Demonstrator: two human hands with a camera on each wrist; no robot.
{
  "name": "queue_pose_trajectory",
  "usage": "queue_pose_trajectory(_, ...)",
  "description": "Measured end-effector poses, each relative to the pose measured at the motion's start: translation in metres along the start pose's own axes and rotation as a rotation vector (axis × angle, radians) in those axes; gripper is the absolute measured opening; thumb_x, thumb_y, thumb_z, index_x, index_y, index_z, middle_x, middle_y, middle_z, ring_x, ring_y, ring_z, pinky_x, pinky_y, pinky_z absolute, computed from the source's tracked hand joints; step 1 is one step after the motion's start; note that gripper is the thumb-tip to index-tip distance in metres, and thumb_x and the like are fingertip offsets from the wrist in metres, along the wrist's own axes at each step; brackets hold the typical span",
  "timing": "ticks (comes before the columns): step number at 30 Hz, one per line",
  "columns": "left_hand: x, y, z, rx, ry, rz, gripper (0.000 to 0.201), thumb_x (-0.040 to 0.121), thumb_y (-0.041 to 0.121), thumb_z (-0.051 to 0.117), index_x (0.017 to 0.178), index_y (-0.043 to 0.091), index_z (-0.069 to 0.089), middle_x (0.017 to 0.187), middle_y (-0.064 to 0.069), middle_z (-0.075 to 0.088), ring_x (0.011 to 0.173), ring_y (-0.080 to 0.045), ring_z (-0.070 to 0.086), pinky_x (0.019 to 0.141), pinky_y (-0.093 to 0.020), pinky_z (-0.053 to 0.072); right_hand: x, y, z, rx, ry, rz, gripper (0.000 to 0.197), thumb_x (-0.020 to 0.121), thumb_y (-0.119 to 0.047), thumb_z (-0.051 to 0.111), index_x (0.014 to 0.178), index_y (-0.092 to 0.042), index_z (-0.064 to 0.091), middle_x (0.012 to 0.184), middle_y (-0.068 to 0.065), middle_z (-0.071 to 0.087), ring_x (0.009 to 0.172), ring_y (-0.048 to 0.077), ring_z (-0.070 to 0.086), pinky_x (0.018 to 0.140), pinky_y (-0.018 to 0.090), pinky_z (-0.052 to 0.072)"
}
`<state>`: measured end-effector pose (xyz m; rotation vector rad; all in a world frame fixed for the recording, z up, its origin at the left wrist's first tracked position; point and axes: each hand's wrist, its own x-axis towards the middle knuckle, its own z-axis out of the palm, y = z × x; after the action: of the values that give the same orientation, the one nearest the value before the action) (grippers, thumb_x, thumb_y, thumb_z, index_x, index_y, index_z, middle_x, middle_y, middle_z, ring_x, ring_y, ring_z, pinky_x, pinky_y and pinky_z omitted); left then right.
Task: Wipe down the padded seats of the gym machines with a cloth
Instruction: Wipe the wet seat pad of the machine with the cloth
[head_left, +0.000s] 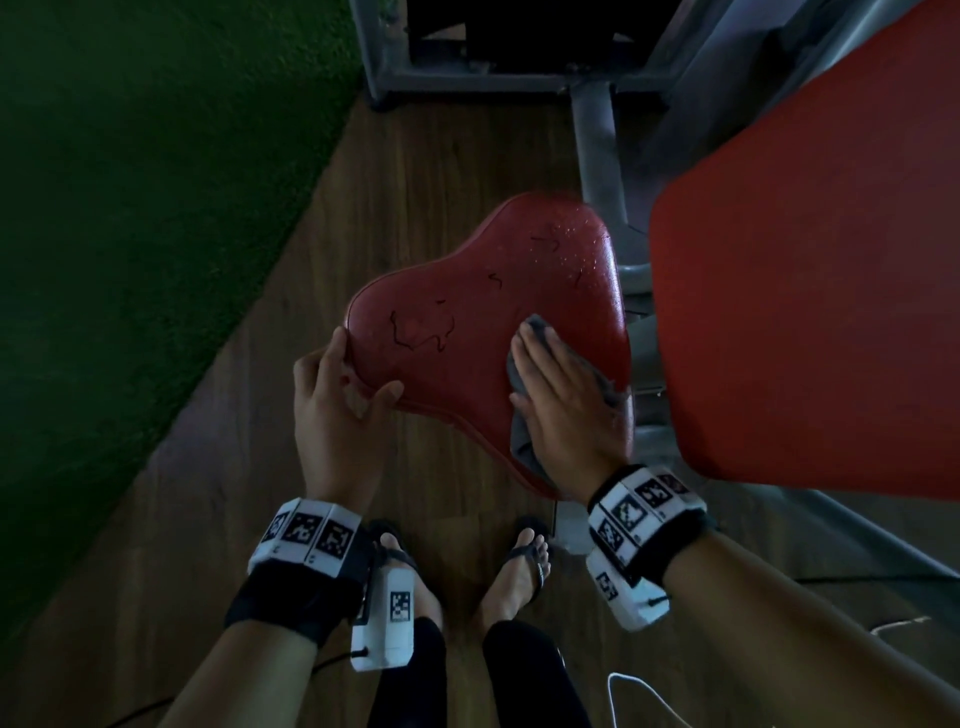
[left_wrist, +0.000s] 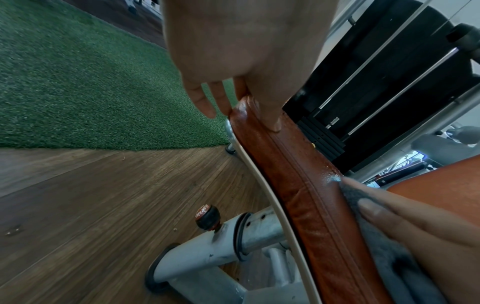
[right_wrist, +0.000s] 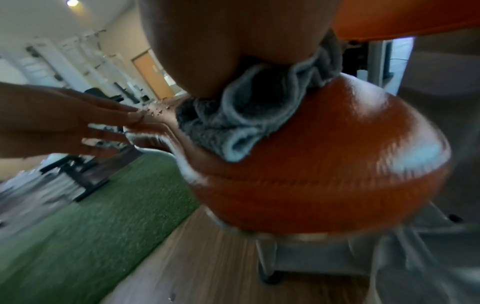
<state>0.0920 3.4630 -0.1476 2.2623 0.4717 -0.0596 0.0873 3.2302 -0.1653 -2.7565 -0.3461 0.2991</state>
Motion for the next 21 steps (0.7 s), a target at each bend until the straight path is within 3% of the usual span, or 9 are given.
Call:
queue_pose_trajectory(5,0.0,0.0,0.001,0.001,0.015,0.002,0.078,0.08,0.028,0.078,0.147,0.019,0.04,0.131,0.0,0.044,0.11,-0.005,0.043,0.085,-0.026,0.04,0.052,-0.001,-0.014,-0.019,-0.005,-0.094,0.057,0.1,-0.034,0.029,0.149,-0.005,0.035,0.158,0.009,0.03,0.147,0.027,0.022,0.118,0.044,0.024)
queue_pose_trajectory(9,0.0,0.0,0.001,-0.001,0.015,0.006,0.078,0.079,0.027,0.078,0.147,0.018,0.04,0.131,-0.001,0.044,0.111,-0.005,0.044,0.086,-0.024,0.039,0.089,-0.007,-0.022,-0.04,-0.044,-0.072,0.055,0.104,-0.031,0.033,0.153,-0.009,0.023,0.162,0.005,0.016,0.15,0.022,0.008,0.122,0.04,0.013)
queue_pose_trajectory(17,0.0,0.0,-0.001,0.006,0.01,0.005,0.079,0.078,0.025,0.08,0.146,0.017,0.042,0.13,-0.001,0.045,0.108,-0.003,0.042,0.081,-0.022,0.037,0.052,0.001,0.002,-0.069,-0.015,-0.186,0.055,0.103,-0.034,0.032,0.153,-0.013,0.023,0.162,0.001,0.015,0.15,0.019,0.01,0.118,0.044,0.022)
queue_pose_trajectory(21,-0.001,0.001,-0.001,-0.003,0.01,0.001,0.079,0.078,0.023,0.08,0.147,0.017,0.04,0.129,0.001,0.044,0.109,-0.001,0.04,0.082,-0.018,0.035,0.065,0.001,-0.008,-0.083,-0.051,-0.208,0.058,0.102,-0.037,0.028,0.154,-0.014,0.02,0.163,0.001,0.014,0.15,0.018,0.008,0.119,0.043,0.022)
